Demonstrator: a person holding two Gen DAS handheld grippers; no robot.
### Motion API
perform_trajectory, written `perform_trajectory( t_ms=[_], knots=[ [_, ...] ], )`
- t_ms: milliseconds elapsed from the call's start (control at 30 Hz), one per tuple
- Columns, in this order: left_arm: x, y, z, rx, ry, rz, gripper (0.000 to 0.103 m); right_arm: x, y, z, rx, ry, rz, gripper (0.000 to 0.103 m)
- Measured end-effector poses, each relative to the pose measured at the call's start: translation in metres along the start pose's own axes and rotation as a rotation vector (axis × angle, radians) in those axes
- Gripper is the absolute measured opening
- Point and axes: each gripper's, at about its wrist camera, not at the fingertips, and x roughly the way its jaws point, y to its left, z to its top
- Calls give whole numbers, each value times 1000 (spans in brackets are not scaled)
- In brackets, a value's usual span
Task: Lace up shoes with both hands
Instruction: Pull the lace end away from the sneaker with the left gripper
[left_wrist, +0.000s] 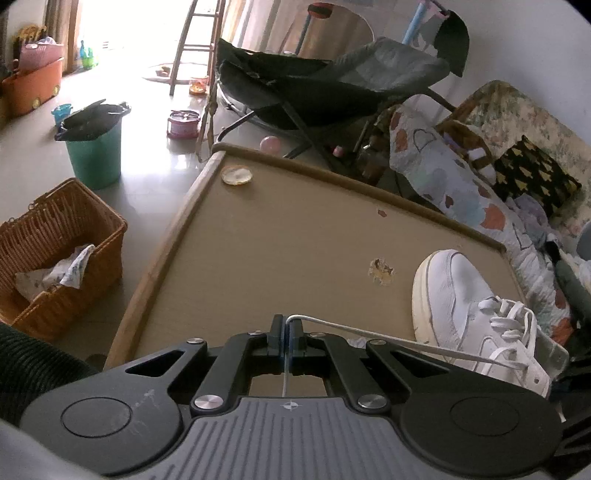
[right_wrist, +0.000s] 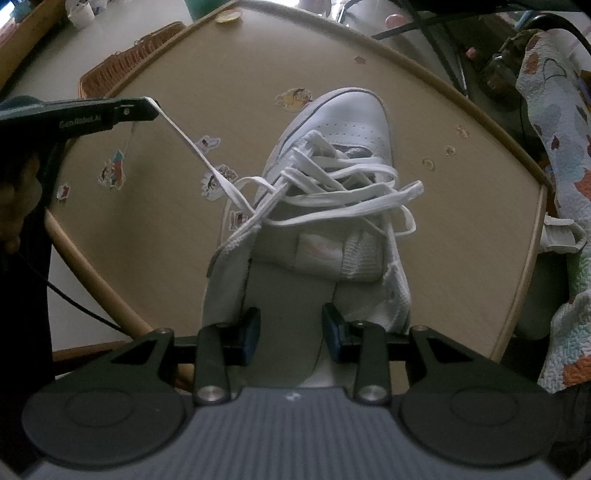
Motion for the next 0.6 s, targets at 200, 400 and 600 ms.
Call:
perform_trajectory(
  t_ms=[200, 400, 600],
  knots=[
    [1, 1, 1, 4, -3, 14, 2, -1, 3, -2, 11, -14, -2, 37],
    [8, 6, 5, 1, -5, 44, 2, 0, 2, 0, 3, -6, 0, 37],
    [10, 12, 8, -16, -4, 44, 2, 1, 4, 0, 5, -7, -3, 37]
  ],
)
